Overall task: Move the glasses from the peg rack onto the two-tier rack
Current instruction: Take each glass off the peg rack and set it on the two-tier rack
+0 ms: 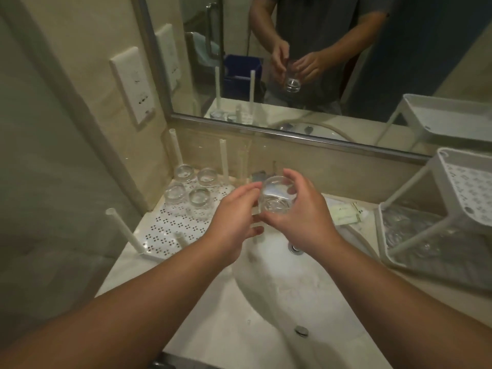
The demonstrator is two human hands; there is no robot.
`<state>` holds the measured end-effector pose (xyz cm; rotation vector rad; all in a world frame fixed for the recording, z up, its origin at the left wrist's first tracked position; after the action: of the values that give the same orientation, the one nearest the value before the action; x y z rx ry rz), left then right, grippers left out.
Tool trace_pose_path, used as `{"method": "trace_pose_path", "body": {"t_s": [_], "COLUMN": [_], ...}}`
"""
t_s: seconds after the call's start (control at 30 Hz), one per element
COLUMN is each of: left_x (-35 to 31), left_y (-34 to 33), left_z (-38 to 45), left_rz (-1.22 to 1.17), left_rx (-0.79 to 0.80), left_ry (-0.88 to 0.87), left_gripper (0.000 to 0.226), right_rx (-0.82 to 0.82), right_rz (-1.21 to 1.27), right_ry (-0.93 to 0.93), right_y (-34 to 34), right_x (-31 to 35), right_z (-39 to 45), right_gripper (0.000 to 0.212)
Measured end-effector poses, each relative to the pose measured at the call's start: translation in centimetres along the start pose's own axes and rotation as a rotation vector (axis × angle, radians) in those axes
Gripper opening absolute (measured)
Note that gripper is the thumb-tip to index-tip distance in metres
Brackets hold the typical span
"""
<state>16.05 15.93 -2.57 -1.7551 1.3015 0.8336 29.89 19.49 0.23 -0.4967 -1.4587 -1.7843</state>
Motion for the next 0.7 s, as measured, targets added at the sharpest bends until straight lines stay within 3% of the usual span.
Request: {"method": "trace_pose_path", "body": {"t_s": [0.2, 0.3, 0.7], "left_x": [2.3, 3.7, 13.1], "left_y": [-7.9, -11.8, -26.8], "left_z": [-0.1, -0.3, -1.2], "left_rz": [0.024, 0.037, 0.265], "left_rx": [0.088, 0.101, 0.311], "left_ry": [0.040, 0.054, 0.174], "left_gripper": [0.033, 0.024, 0.022], "right_rx": [-0.074, -0.104, -0.245], "right_rz": [-0.006, -0.005, 0.003], "right_ry": [-0.107, -0.150, -0.377], "right_y": [5.2, 8.0, 18.7], "right_x": [-6.0, -8.8, -20.4], "right_z": [-3.0, -4.8, -14.3], "right_gripper": [0.091, 0.089, 0.083]}}
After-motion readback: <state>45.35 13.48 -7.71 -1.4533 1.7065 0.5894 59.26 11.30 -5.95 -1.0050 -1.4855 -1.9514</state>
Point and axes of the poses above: each hand's wrist, its own z-axis towards the middle knuckle, its own y-axis out of the back of the hand, x = y × z, the point moved 8 cm from there along z, towards the middle knuckle, and after that the axes turned 6 degrees about y, right-handed, at the moved point
